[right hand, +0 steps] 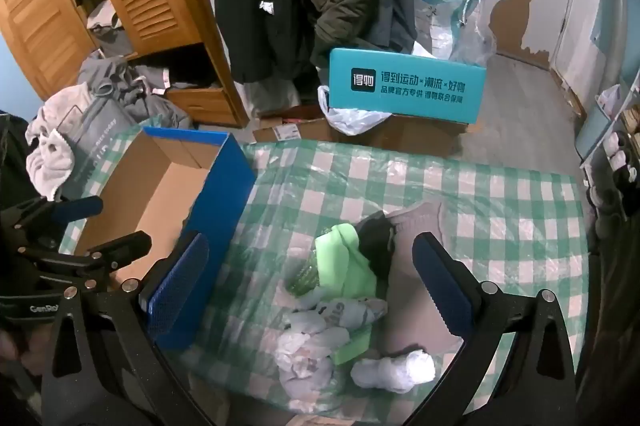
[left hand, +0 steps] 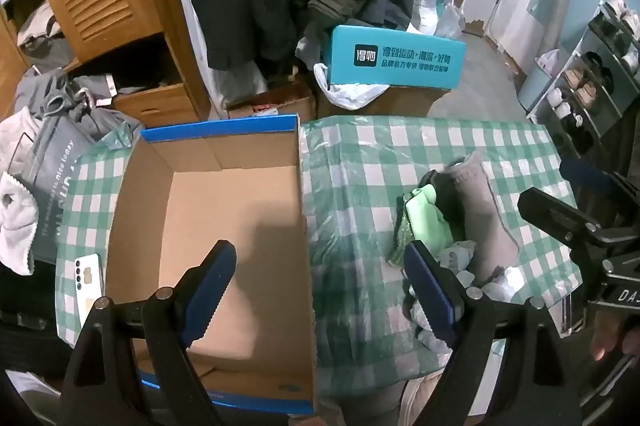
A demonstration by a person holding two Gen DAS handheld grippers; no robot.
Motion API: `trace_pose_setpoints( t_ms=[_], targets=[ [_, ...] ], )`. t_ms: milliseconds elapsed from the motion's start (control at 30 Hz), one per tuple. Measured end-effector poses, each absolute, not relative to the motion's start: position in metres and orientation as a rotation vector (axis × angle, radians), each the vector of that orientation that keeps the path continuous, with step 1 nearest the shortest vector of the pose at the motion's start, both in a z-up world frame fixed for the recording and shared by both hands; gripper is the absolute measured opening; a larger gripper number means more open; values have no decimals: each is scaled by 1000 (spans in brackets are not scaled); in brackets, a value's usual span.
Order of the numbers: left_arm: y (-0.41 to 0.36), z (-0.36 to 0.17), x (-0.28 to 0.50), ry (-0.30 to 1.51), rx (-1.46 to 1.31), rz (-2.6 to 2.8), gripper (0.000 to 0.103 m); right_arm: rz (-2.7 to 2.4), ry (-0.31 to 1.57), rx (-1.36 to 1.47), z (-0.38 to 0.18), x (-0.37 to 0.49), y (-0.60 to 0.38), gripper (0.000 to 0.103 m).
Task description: Organize soft objects
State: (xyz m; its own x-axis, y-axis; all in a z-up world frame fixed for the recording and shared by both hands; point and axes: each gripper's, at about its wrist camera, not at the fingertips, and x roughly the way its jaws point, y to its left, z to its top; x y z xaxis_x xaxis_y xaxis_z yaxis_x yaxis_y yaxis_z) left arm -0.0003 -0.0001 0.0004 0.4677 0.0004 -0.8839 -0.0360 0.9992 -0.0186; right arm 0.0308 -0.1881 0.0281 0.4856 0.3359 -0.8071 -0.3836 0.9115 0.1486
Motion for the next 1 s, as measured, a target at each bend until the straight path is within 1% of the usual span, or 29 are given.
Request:
trace_pose_setpoints(
  t_ms=[467,1000],
  targets=[
    [5,11,0,1025,-66,20,87,446,977,-44,25,30,-190,101],
    [3,4,-2,1047,-44,19,87,443,987,-50,23,30,-188,101]
  ],
)
